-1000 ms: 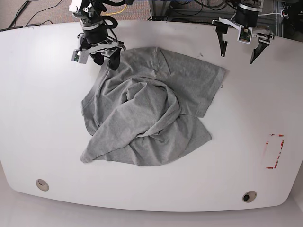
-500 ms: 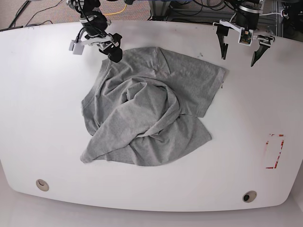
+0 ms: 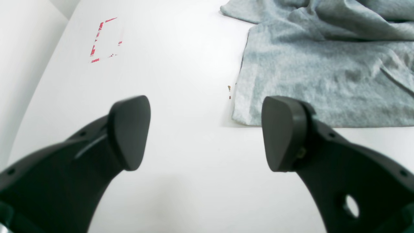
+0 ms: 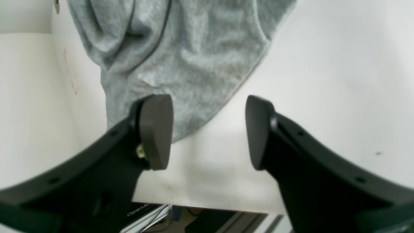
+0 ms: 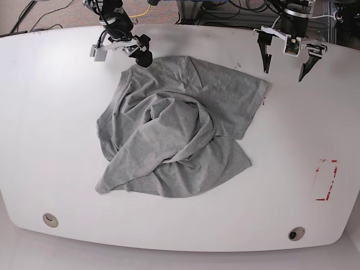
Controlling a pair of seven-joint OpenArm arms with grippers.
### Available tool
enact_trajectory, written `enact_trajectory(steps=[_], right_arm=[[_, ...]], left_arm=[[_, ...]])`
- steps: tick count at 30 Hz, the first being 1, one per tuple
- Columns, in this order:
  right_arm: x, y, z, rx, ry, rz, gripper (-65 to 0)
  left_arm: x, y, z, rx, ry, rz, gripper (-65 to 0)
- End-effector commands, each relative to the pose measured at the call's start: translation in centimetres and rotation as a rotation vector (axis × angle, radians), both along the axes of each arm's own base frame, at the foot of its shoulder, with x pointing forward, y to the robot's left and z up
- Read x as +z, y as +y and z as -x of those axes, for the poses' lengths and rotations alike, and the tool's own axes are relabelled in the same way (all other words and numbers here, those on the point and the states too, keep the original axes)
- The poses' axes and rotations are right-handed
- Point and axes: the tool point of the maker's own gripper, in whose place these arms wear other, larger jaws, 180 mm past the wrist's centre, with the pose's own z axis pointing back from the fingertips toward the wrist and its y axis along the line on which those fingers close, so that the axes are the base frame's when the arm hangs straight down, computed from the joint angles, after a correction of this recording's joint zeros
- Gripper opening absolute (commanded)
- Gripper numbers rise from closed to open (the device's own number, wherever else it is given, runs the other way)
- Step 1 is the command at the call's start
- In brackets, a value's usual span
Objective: Layout the t-shirt on the table in an organized manner, then fold the t-shirt properly
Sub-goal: 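Lower both grippers toward the crumpled grey t-shirt, then grasp the grey t-shirt edge with the right gripper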
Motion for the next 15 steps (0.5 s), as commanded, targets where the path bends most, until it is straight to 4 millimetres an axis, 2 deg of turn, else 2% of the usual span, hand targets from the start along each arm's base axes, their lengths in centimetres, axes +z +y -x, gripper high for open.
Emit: enact_trajectory(steps=[1, 9, 15], right_arm=[[0.8, 0.0, -0.5, -0.003, -0.034, -0.006, -30.8], [-1.0, 1.0, -0.4, 0.047, 0.029, -0.048, -30.8], [-1.6, 0.8, -0.6, 0.054, 0.038, -0.049, -30.8]], left_arm=[[1.2, 0.4, -0.2, -0.001, -0.041, -0.011, -14.0], [1.5, 1.7, -0.3, 0.027, -0.051, -0.037, -14.0], [1.7, 2.4, -0.3, 0.04, -0.055, -0.054, -14.0]])
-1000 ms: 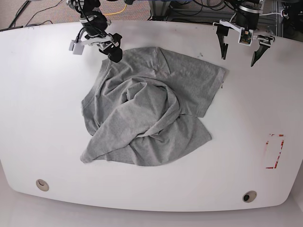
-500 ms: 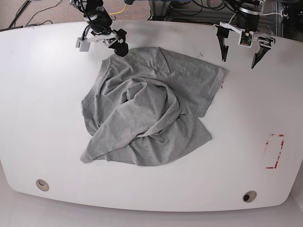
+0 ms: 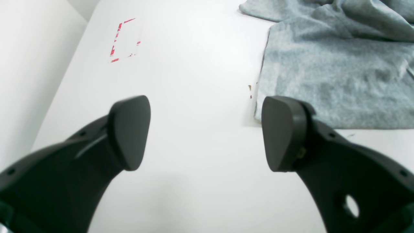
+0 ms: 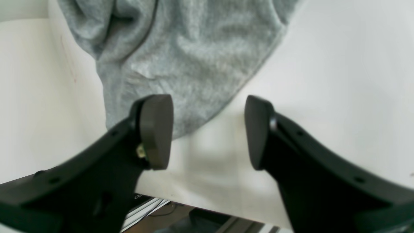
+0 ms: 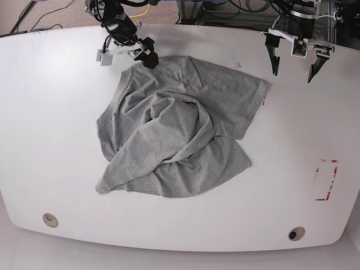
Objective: Layout the t-shirt on the table in an organized manner, then fold the t-shirt properly
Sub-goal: 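Grasp the grey t-shirt edge with the right gripper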
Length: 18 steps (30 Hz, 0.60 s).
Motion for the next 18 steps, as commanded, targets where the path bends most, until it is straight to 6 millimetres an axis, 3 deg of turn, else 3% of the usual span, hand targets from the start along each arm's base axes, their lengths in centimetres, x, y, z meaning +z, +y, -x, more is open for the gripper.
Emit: enact_trajectory(steps=[1, 18], right_arm=[[0.1, -0.3, -0.3, 0.002, -0.012, -0.001, -30.8], [-2.4, -0.1, -1.9, 0.013, 0.019, -0.024, -30.8]], left_arm=[[1.2, 0.4, -0.2, 0.0, -0.042, -0.012, -14.0], [1.3, 0.9, -0.2, 0.011, -0.045, -0.023, -14.0]])
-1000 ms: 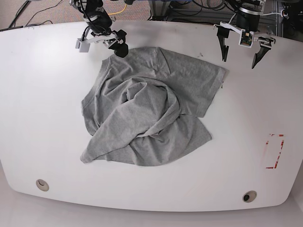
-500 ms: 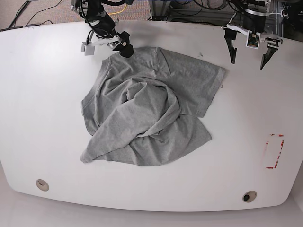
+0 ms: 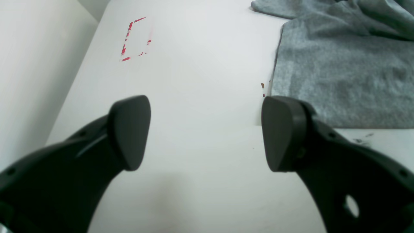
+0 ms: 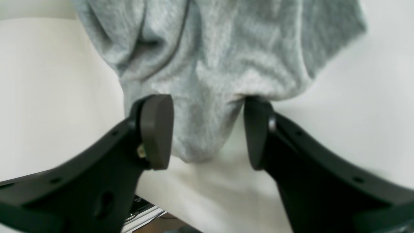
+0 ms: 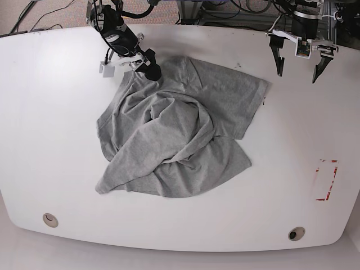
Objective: Layout the t-shirt on the table in an organized manner, then fold the t-shirt properly
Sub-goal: 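Grasp the grey t-shirt edge with the right gripper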
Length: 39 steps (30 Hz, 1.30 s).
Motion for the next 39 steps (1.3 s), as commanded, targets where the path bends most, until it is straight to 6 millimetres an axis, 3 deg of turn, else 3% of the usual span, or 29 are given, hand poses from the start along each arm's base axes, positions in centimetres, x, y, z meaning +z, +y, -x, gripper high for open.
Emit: enact_trajectory(steps=[1, 12, 25, 27, 30, 31, 34, 39], right_arm=[[-1.5, -0.6, 0.7, 0.014, 0.055, 0.036, -30.8], [-1.5, 0.3, -1.0, 0.061, 0.033, 0.029, -30.8], [-3.3, 0.8, -1.4, 0.072, 0.074, 0.011, -31.4], [-3.2, 0.7, -1.5, 0.072, 0.071, 0.012, -34.9], [-3.2, 0.7, -1.5, 0.074, 0.069, 0.012, -45.7], [-3.2, 0.7, -1.5, 0.074, 0.069, 0.012, -52.5], [-3.2, 0.4, -1.5, 0.08, 0.069, 0.023, -65.0], [-2.7, 0.8, -1.5, 0.102, 0.054, 0.028, -64.2]], left_arm=[[1.1, 0.0, -0.2, -0.005, -0.04, -0.005, -14.0], [1.1, 0.0, -0.1, -0.004, -0.04, -0.004, -14.0], [1.3, 0.4, -0.3, 0.004, -0.048, -0.013, -14.0], [1.3, 0.4, -0.3, 0.004, -0.048, -0.013, -14.0], [1.3, 0.4, -0.4, 0.004, -0.05, -0.013, -14.0], [1.4, 0.4, -0.6, 0.004, -0.056, -0.013, -14.0], [1.7, 0.4, -1.1, 0.004, -0.071, -0.013, -14.0], [2.1, 0.5, -1.9, 0.009, -0.097, -0.013, -14.0]])
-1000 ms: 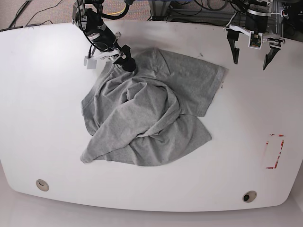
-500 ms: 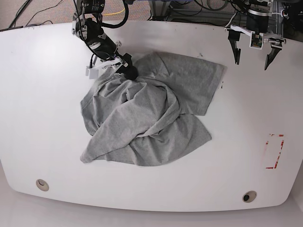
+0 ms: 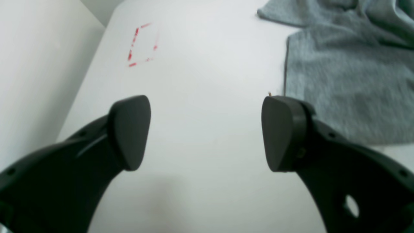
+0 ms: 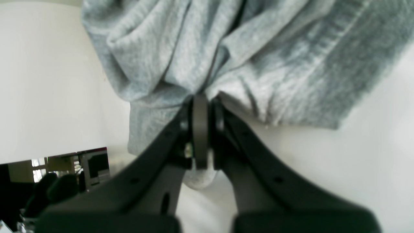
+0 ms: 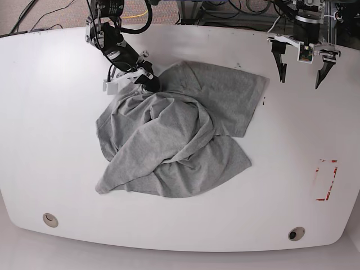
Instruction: Layout the t-shirt on the table in an organized manner, then fold the t-shirt properly
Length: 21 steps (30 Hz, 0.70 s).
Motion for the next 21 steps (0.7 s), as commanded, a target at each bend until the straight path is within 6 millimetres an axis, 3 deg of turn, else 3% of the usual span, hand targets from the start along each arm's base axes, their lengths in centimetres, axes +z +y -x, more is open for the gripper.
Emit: enact_trajectory(steps=[1, 5, 14, 21], right_arm=[[-1.3, -0.1, 1.8, 0.01, 0.079, 0.023, -65.0], [0.2, -0.3, 2.4, 0.012, 0.05, 0.04, -65.0], [5.8, -2.4, 3.8, 0.057, -0.075, 0.155, -65.0], [6.6, -4.6, 5.3, 0.028, -0.07, 0.196, -65.0]], left_arm=[[1.2, 0.1, -0.5, -0.003, -0.048, -0.008, -14.0], [1.8, 0.0, -1.3, -0.005, -0.076, -0.006, -14.0], [3.0, -0.5, -3.2, -0.015, -0.139, 0.005, -14.0], [3.5, -1.1, -4.2, -0.027, -0.168, 0.017, -14.0]])
